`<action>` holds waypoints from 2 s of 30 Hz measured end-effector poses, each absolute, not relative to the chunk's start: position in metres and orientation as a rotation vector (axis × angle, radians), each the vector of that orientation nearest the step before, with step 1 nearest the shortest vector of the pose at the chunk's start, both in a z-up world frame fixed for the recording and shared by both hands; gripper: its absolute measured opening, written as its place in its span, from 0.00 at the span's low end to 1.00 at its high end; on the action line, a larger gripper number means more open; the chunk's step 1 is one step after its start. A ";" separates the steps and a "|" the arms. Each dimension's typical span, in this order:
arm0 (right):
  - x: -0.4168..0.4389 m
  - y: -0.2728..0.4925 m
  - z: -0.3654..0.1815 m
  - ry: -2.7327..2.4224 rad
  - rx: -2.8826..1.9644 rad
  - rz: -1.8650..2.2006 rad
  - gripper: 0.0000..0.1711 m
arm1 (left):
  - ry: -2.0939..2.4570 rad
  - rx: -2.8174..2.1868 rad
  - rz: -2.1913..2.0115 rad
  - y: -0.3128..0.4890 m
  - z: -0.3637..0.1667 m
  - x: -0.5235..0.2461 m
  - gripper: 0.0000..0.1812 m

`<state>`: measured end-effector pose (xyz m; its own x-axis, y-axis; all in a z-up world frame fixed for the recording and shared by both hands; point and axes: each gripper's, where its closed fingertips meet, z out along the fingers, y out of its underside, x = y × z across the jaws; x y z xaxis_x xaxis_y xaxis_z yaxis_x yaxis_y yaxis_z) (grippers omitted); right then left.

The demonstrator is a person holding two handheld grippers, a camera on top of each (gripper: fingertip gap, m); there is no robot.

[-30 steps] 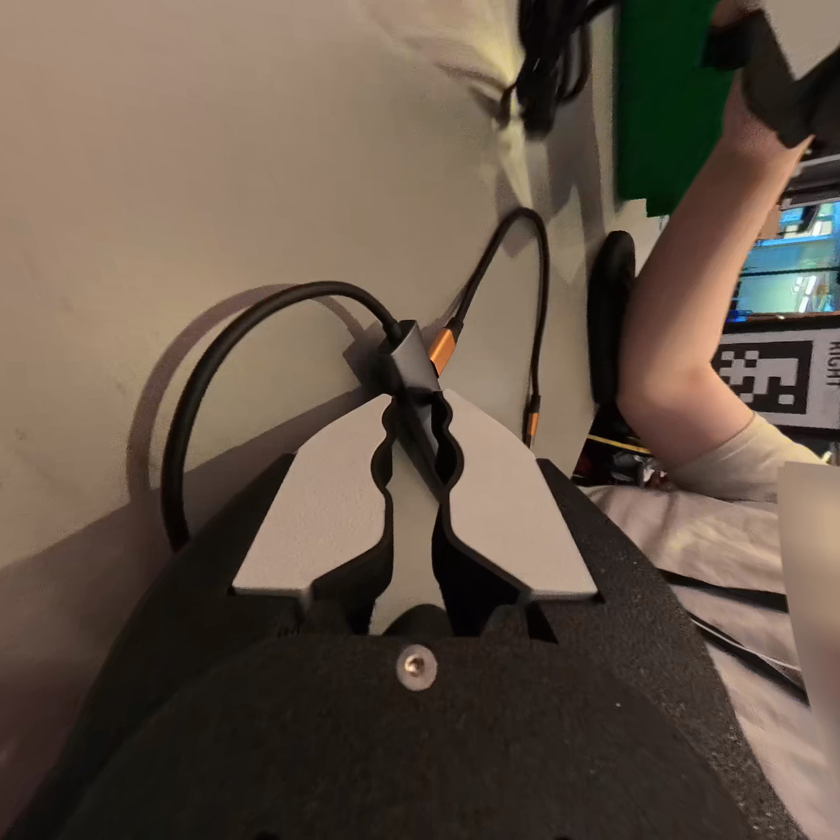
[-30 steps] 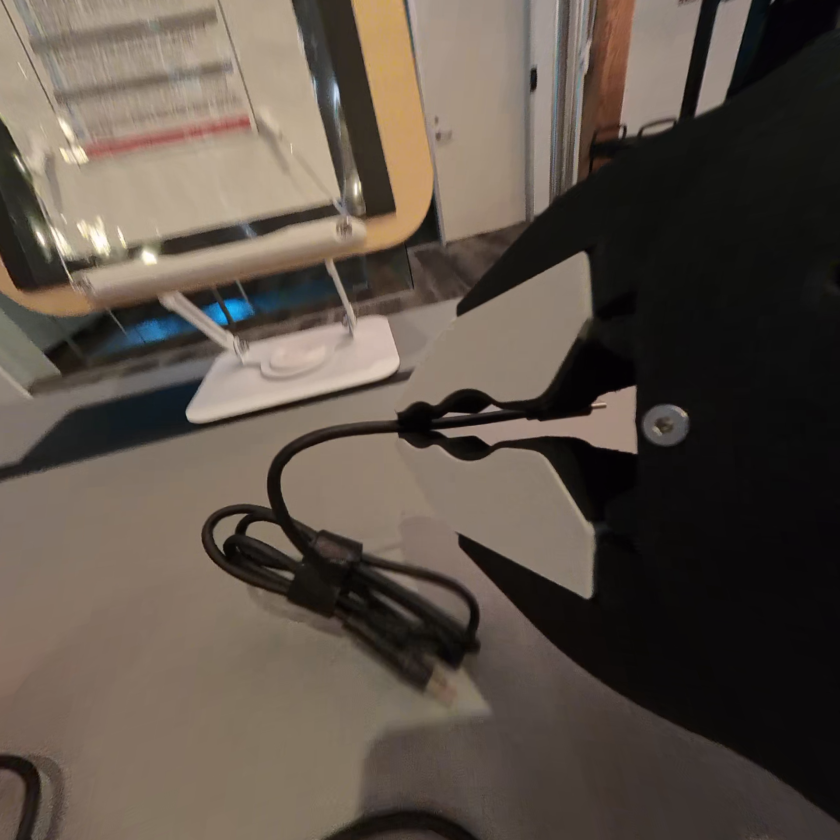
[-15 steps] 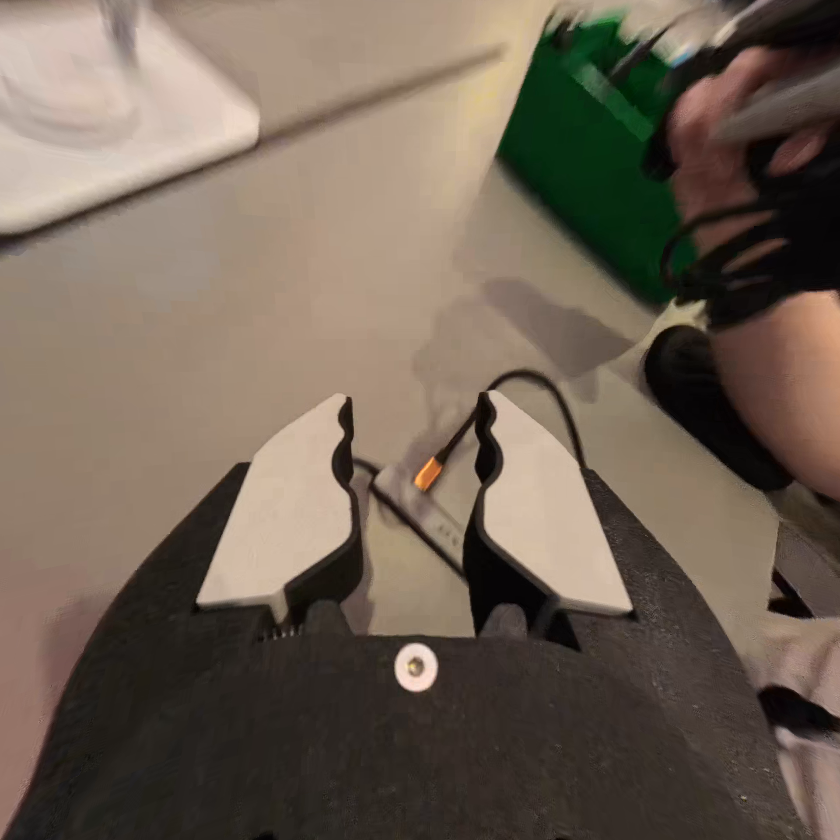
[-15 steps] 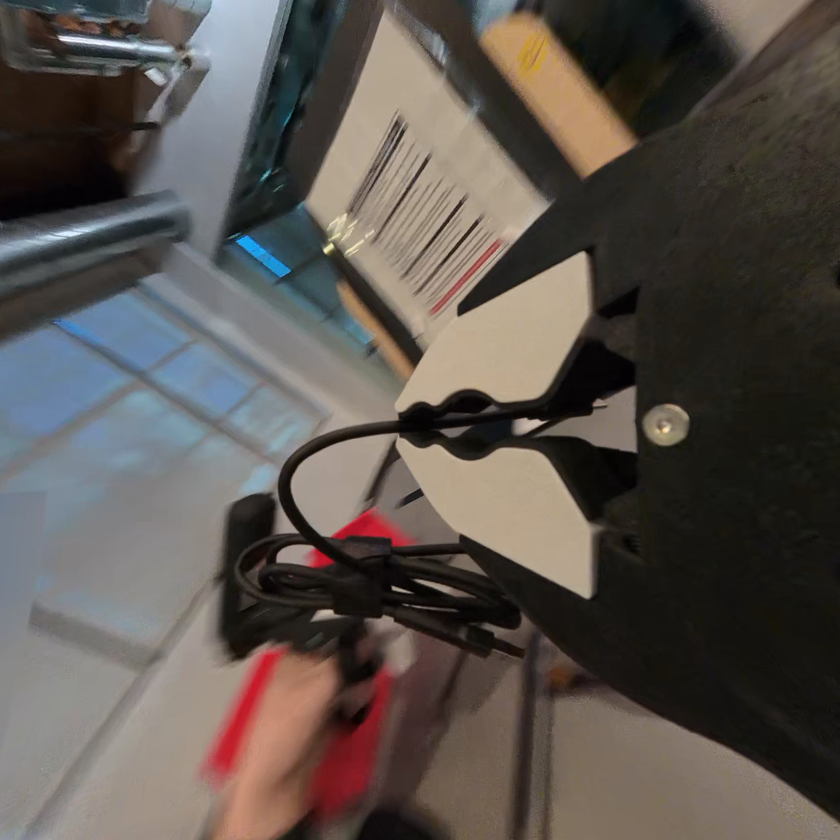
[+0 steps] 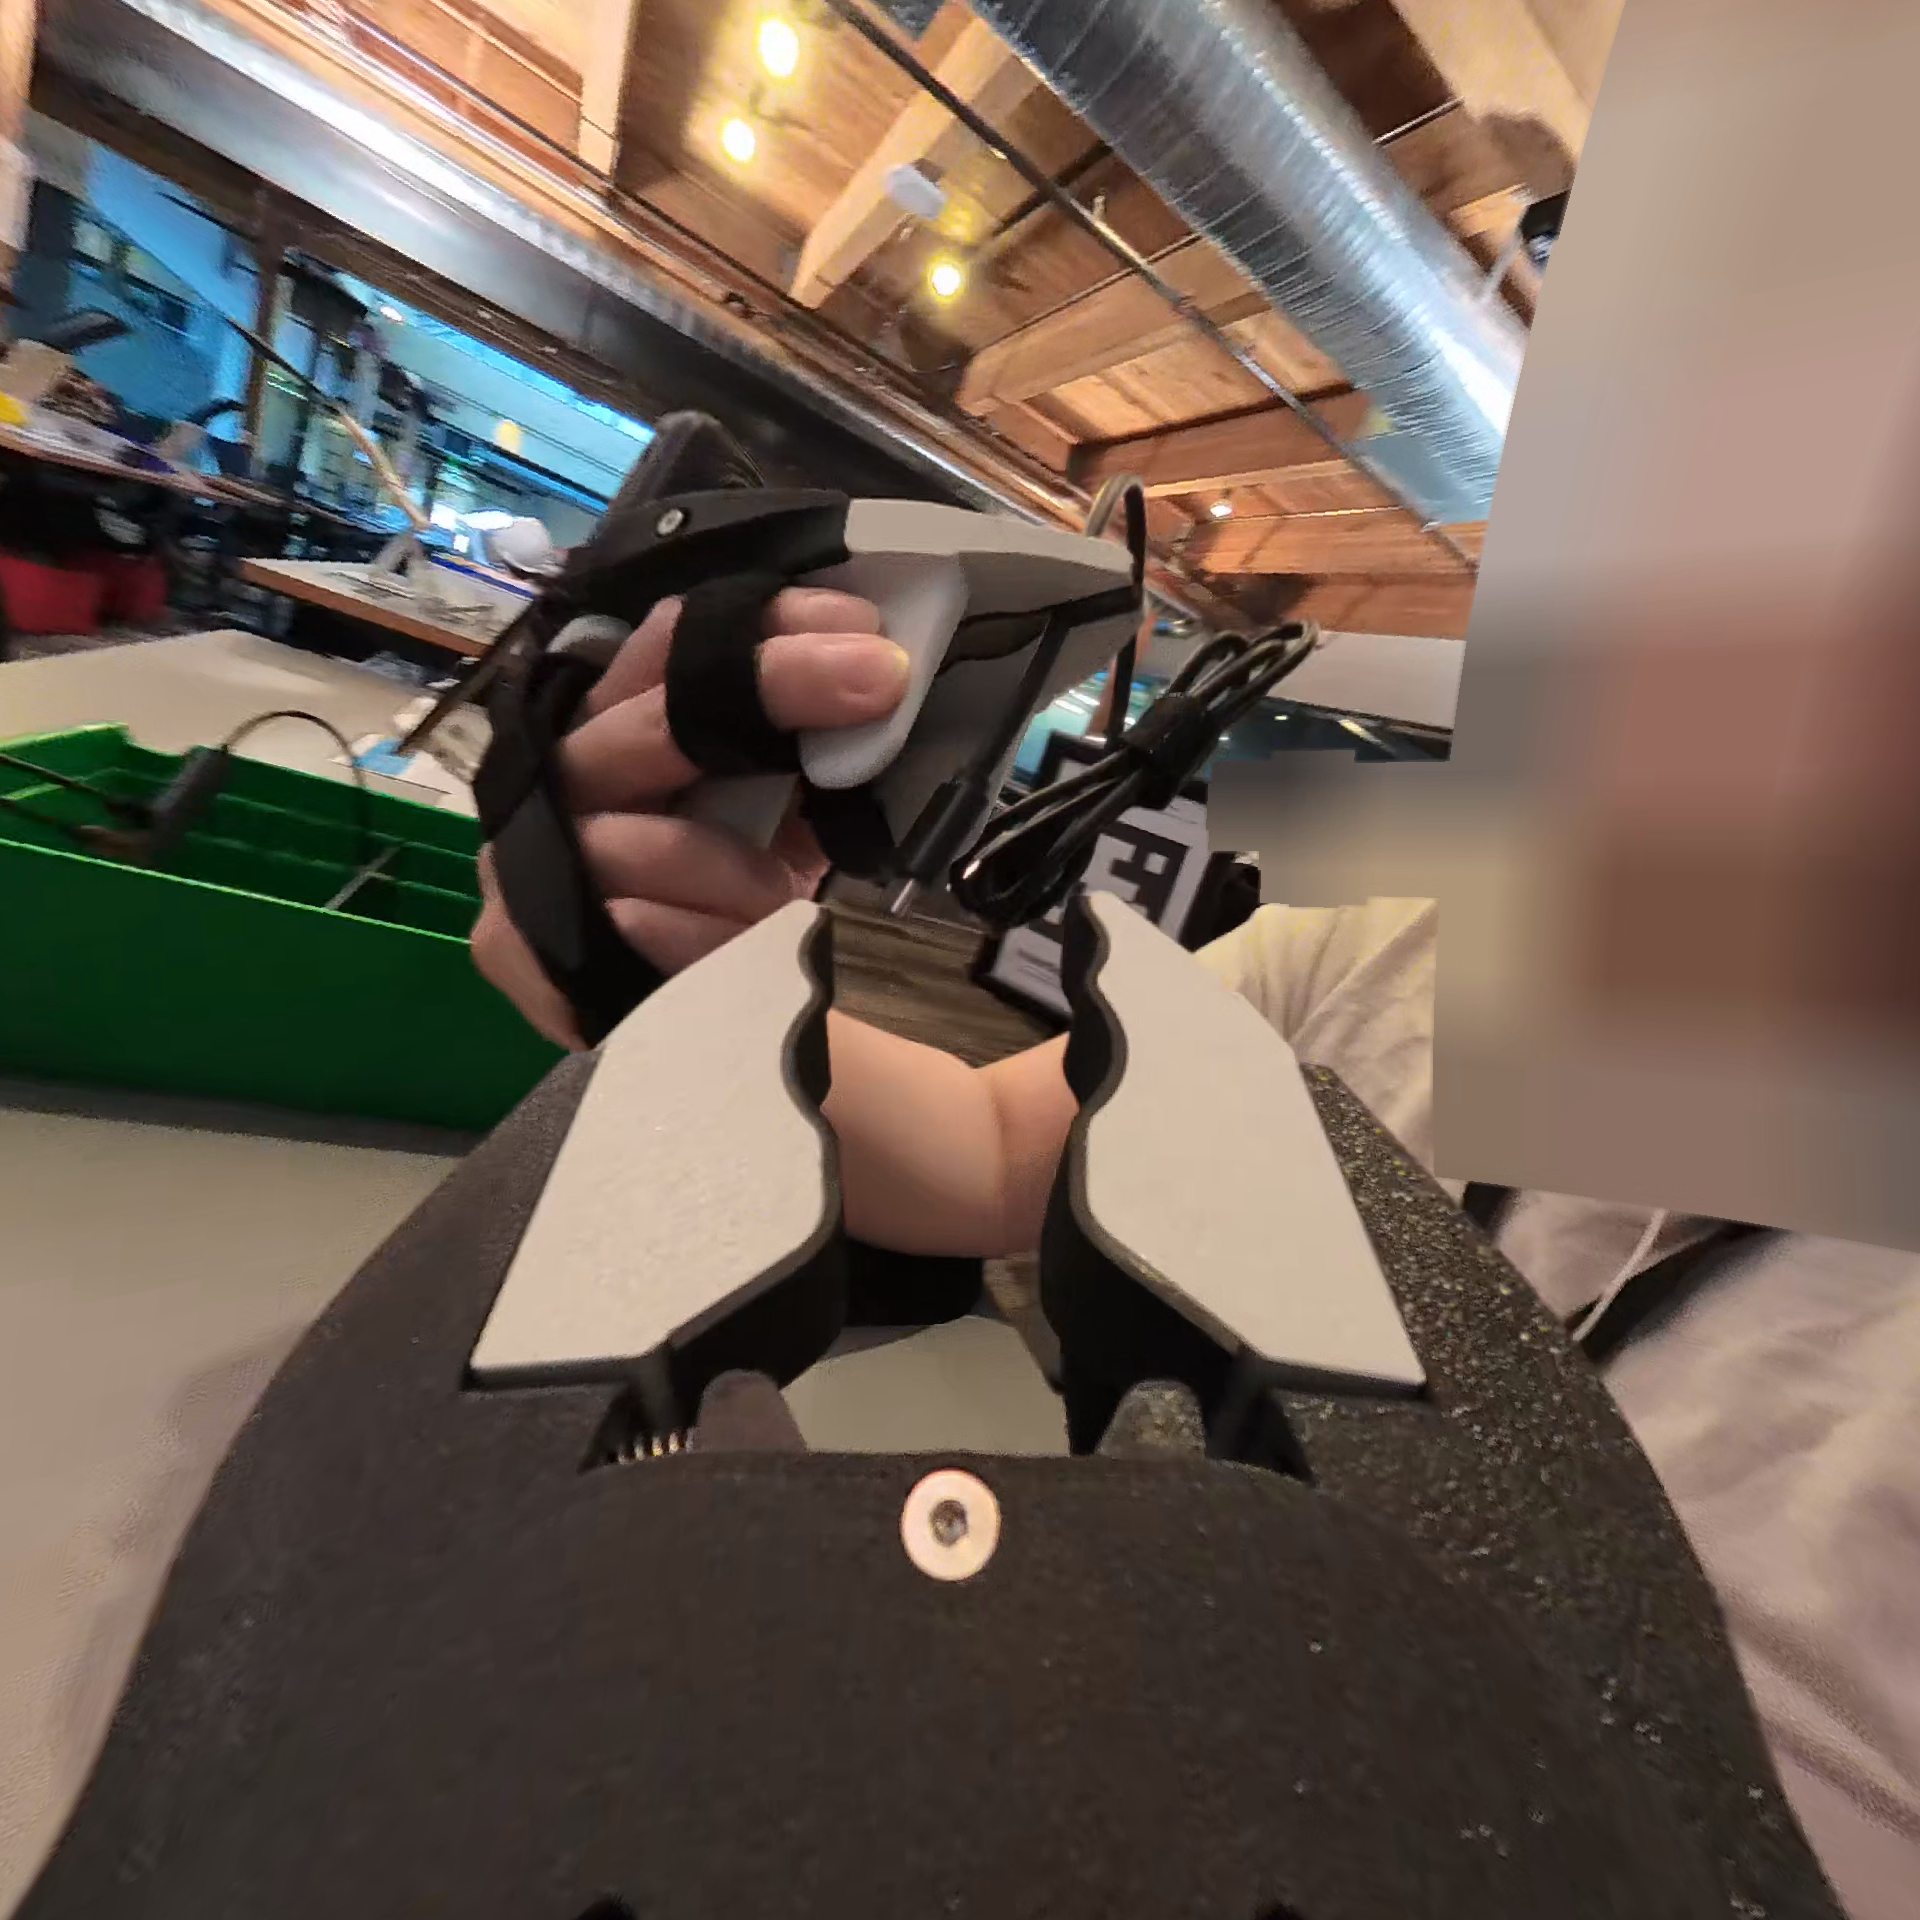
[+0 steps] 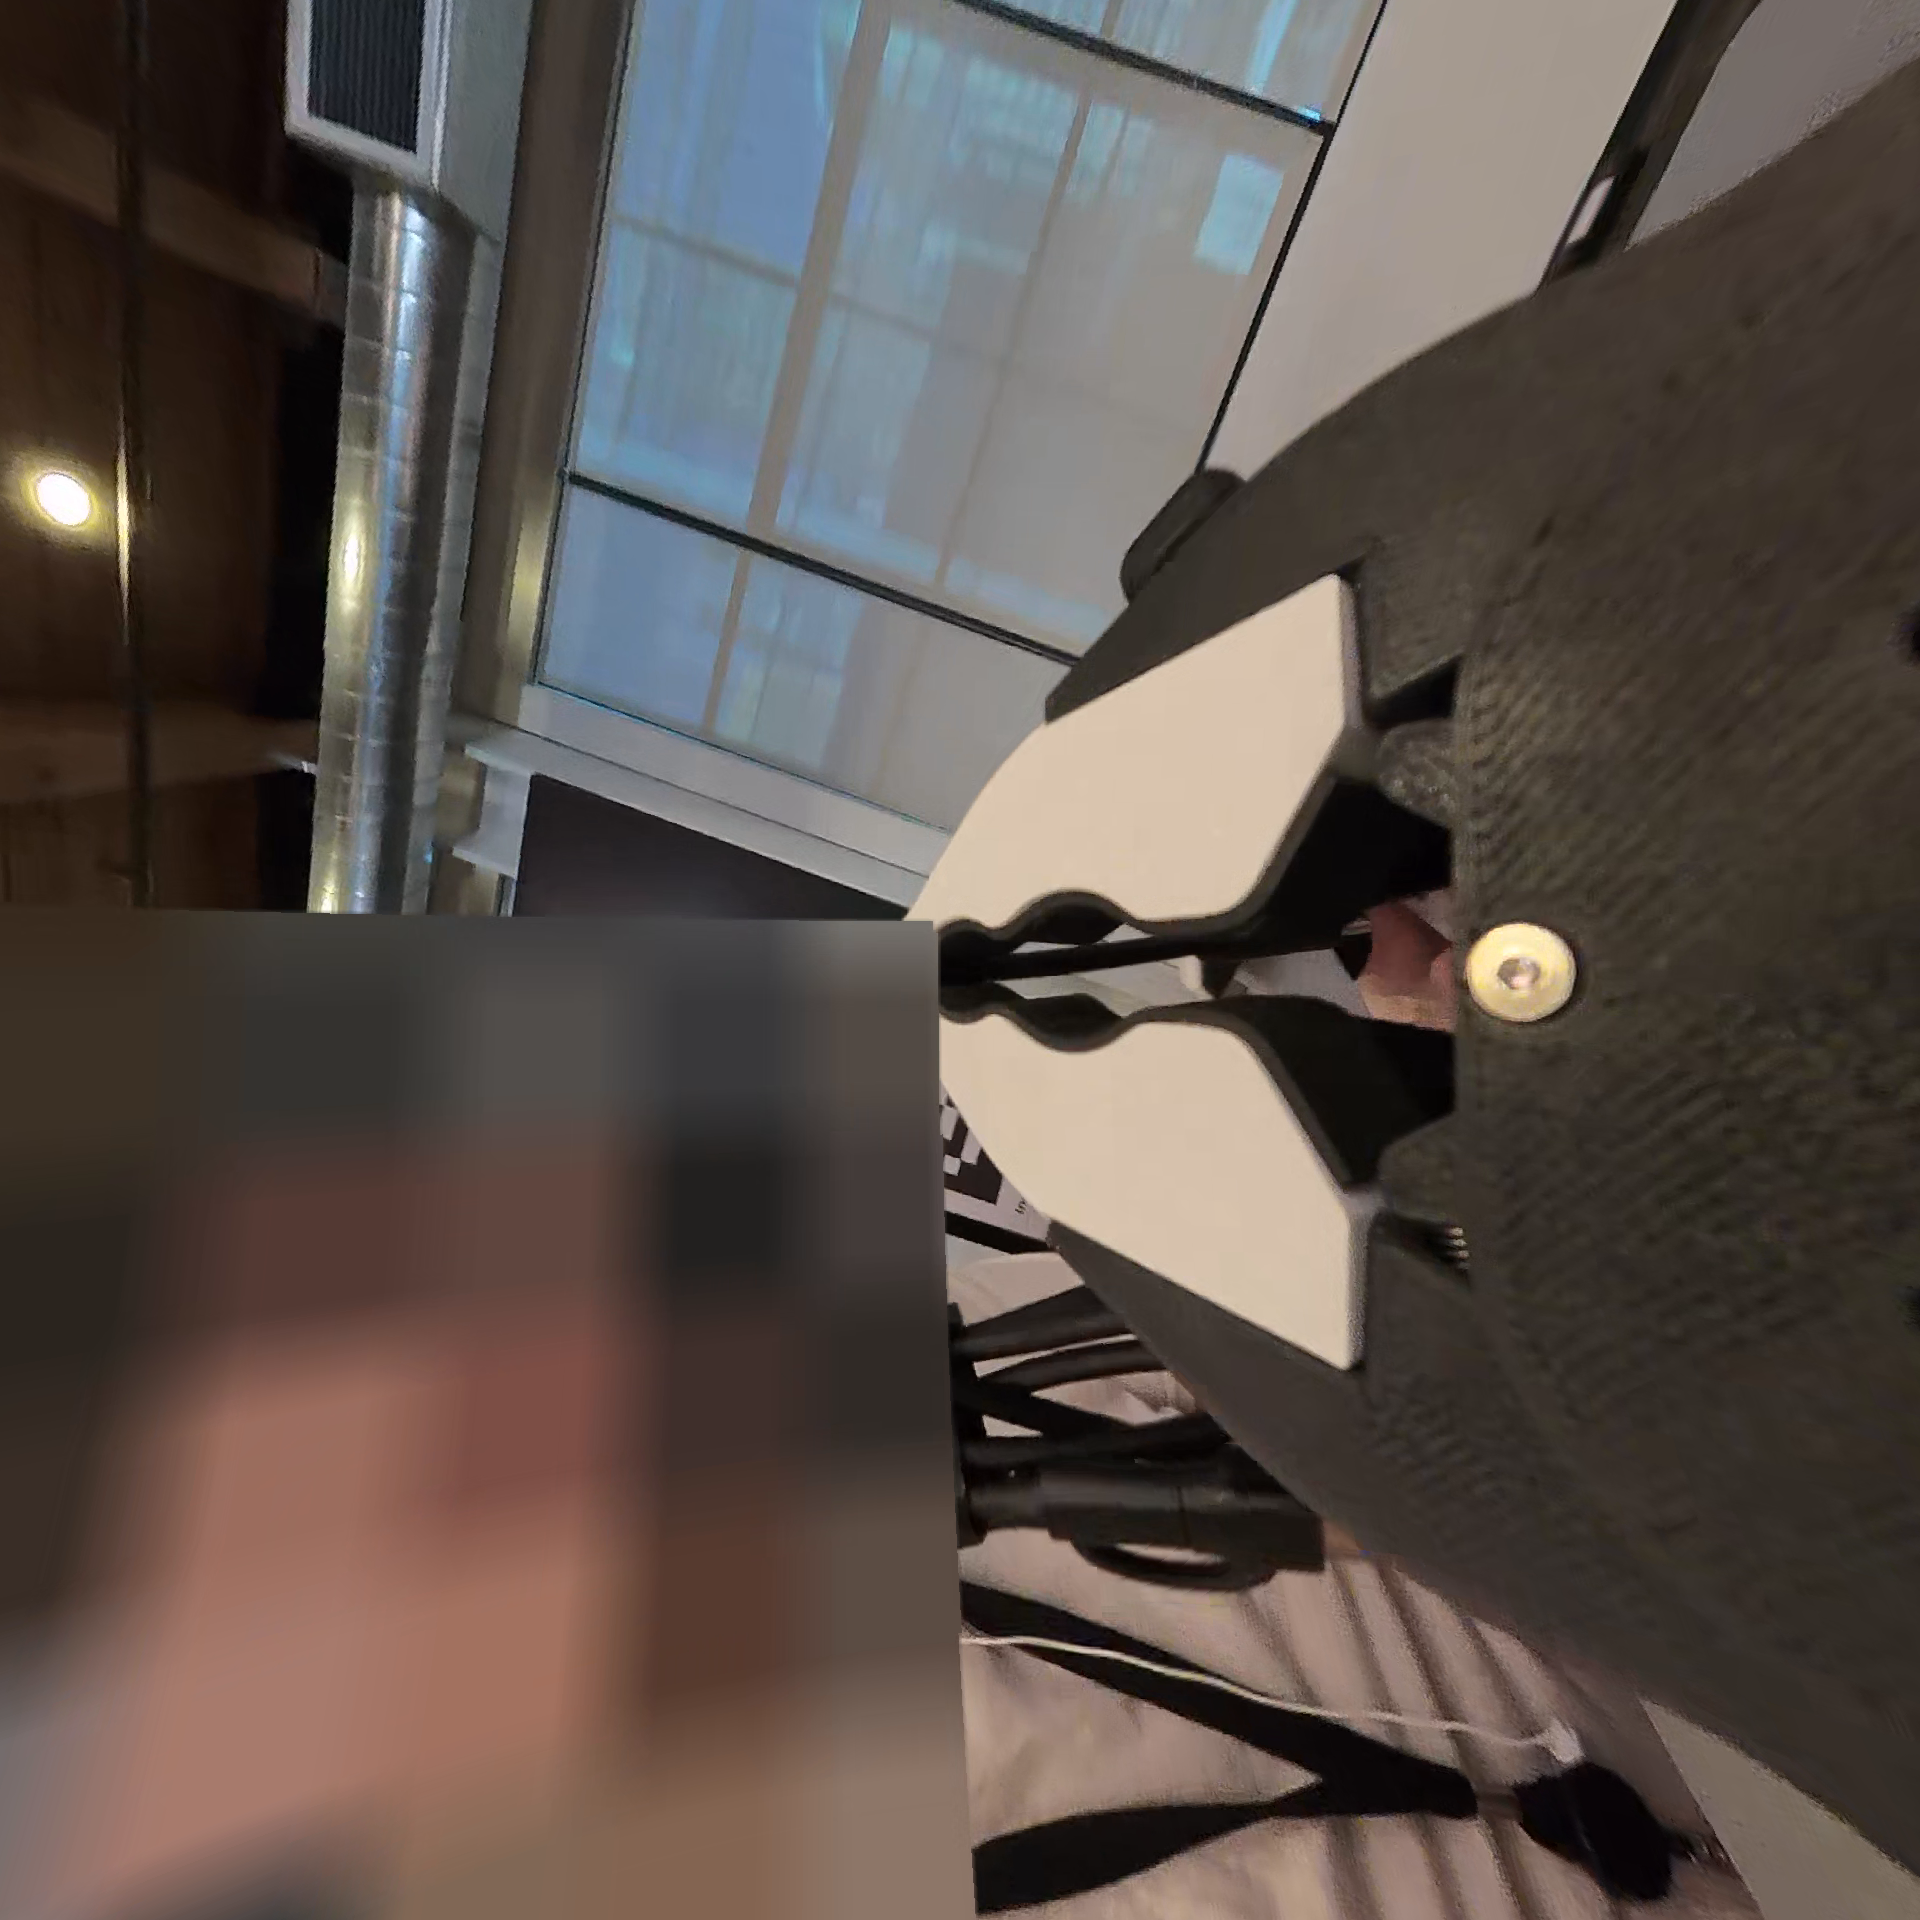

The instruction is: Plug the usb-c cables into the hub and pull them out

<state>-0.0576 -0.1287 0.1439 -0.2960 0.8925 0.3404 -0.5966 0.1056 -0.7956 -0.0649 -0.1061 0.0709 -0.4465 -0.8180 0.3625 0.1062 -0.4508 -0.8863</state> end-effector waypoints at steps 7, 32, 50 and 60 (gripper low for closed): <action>-0.070 -0.126 0.140 -1.109 -0.418 1.531 0.03 | 1.170 -1.101 -1.556 -0.103 0.059 -0.049 0.15; -0.073 -0.073 0.102 -1.213 -1.352 1.118 0.05 | 1.147 -1.031 0.371 -0.004 0.043 -0.120 0.04; -0.128 -0.033 0.074 -1.008 -1.280 1.314 0.09 | 1.092 -0.872 0.383 -0.025 0.070 -0.124 0.04; -0.130 -0.041 0.066 -1.100 -1.308 1.310 0.09 | 1.154 -0.851 0.320 -0.033 0.066 -0.117 0.04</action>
<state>-0.1296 -0.0407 0.0660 0.0221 0.9890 -0.1463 -0.0270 -0.1457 -0.9890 -0.1171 -0.0334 0.0656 0.4027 -0.1924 -0.8949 -0.6258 0.6556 -0.4226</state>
